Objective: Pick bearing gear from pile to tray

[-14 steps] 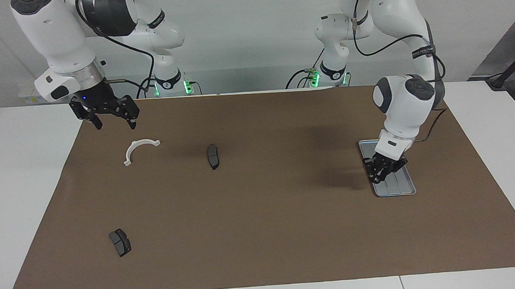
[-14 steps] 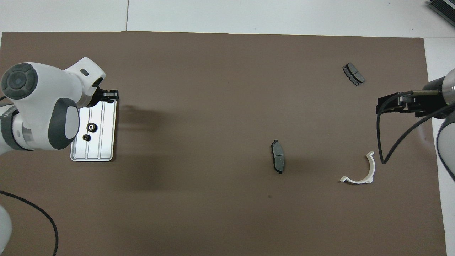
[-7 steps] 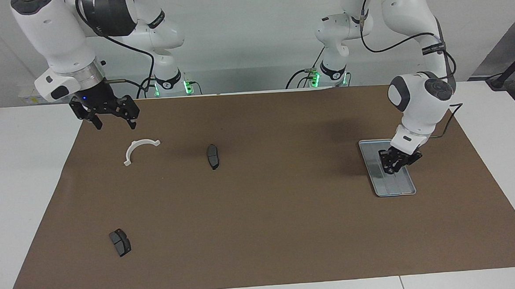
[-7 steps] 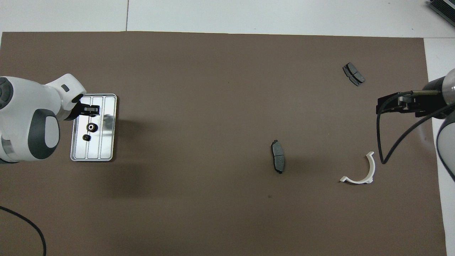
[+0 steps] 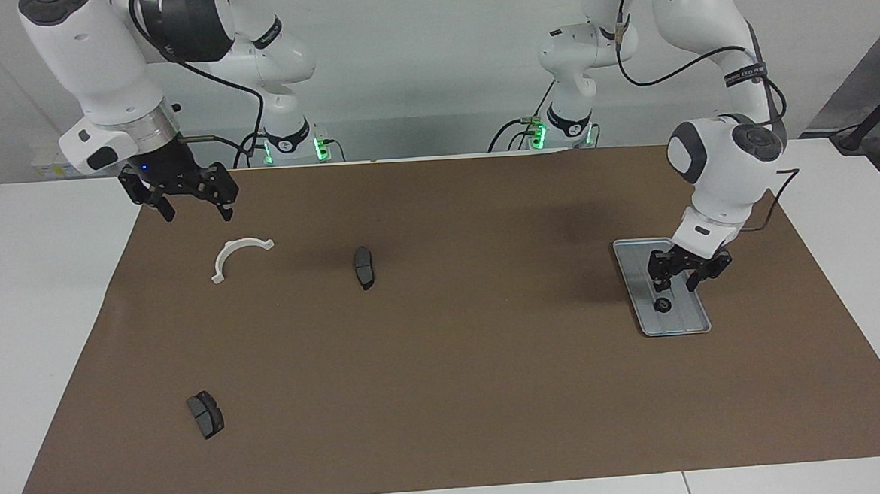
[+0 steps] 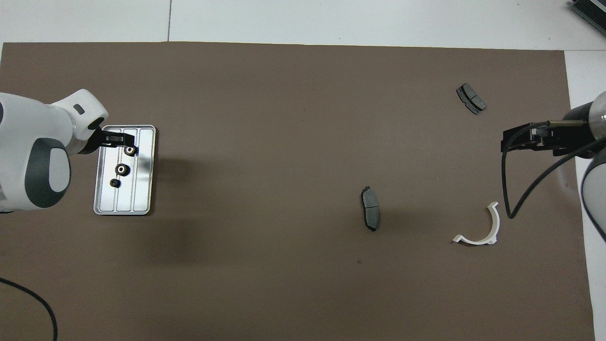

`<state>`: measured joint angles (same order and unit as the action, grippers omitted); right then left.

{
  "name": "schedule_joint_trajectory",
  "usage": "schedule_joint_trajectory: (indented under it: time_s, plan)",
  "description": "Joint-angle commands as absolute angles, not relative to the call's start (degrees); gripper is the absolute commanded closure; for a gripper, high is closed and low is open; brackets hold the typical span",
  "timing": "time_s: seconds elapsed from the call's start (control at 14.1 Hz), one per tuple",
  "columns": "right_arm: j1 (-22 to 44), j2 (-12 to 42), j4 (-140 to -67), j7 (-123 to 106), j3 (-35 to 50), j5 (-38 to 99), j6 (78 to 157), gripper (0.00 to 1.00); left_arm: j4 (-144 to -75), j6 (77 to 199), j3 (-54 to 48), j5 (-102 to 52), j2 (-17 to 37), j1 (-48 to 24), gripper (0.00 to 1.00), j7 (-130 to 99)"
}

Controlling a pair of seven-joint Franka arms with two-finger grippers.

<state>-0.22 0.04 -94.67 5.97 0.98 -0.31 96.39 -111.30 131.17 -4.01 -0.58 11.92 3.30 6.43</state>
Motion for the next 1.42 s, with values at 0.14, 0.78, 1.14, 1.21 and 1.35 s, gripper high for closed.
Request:
schedule_joint_trajectory:
  time_s: [0.14, 0.78, 1.14, 1.21, 1.35]
  plan:
    - [-0.6, -0.7, -95.4, 5.0, 1.1, 0.8, 96.2, 0.0, -103.8, 116.1, -4.0, -0.9, 8.1, 3.4, 0.0, 4.7]
    - [-0.5, -0.7, -95.4, 4.9, 1.1, 0.8, 96.2, 0.0, -104.1, 93.8, -3.9, -0.9, -8.3, 3.4, 0.0, 5.0]
    - [-0.6, -0.7, -95.4, 4.9, 1.1, 0.8, 96.2, 0.0, -102.6, 93.1, -3.9, -0.4, -8.9, 3.6, 0.0, 4.7]
    - [-0.5, -0.7, -95.4, 4.9, 1.1, 0.8, 96.2, 0.0, -102.1, 93.2, -3.9, -0.4, -8.9, 3.6, 0.0, 4.7]
    - [-0.5, -0.7, -95.4, 4.9, 1.1, 0.8, 96.3, 0.0, -101.9, 93.4, -3.9, -0.4, -8.9, 3.6, 0.0, 4.7]
